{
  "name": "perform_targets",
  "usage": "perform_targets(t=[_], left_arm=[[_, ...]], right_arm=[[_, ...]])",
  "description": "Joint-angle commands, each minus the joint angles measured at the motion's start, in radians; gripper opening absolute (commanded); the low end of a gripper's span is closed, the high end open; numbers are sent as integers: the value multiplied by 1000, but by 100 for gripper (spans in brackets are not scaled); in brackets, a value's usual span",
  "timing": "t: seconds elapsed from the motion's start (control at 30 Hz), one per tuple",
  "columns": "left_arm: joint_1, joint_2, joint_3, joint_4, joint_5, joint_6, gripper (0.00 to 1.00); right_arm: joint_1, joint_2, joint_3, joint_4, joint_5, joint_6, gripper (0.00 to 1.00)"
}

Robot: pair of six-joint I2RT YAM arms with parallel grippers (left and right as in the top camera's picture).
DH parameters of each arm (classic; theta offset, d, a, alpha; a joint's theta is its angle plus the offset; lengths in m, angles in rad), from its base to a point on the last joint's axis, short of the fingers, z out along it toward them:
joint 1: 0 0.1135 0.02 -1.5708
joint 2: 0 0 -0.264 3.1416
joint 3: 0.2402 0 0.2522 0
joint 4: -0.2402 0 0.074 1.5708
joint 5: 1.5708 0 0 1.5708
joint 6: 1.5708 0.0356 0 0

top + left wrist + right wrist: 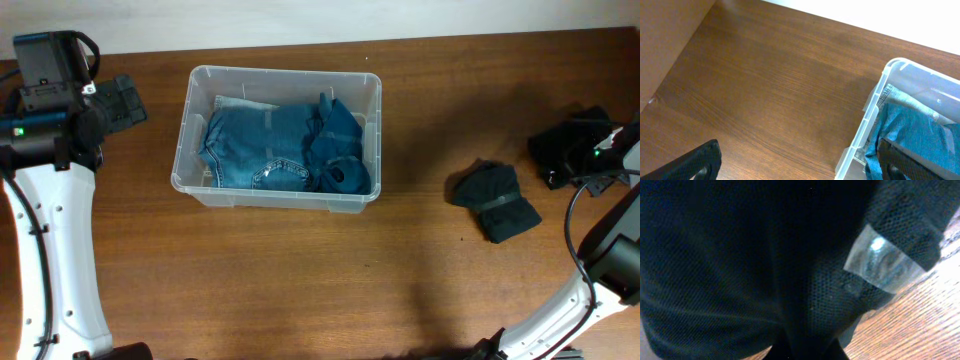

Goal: Pack container
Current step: 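Lift the black shirt with the right gripper and carry it over the bin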

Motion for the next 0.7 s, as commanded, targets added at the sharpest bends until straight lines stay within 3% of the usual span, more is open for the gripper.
perform_targets(t=[0.0, 0.33, 0.5, 0.67], left_arm=[[3, 4, 11, 3, 11, -10, 100], [3, 4, 11, 7, 11, -10, 99], [3, 4, 11, 17, 11, -9, 99], [3, 4, 11, 29, 11, -9, 99]], right_arm=[[11, 8, -33, -28, -2, -6, 4], [72, -127, 168, -272, 5, -148, 4], [240, -255, 358, -456, 4, -246, 4], [474, -324, 458, -517, 5, -254, 4]])
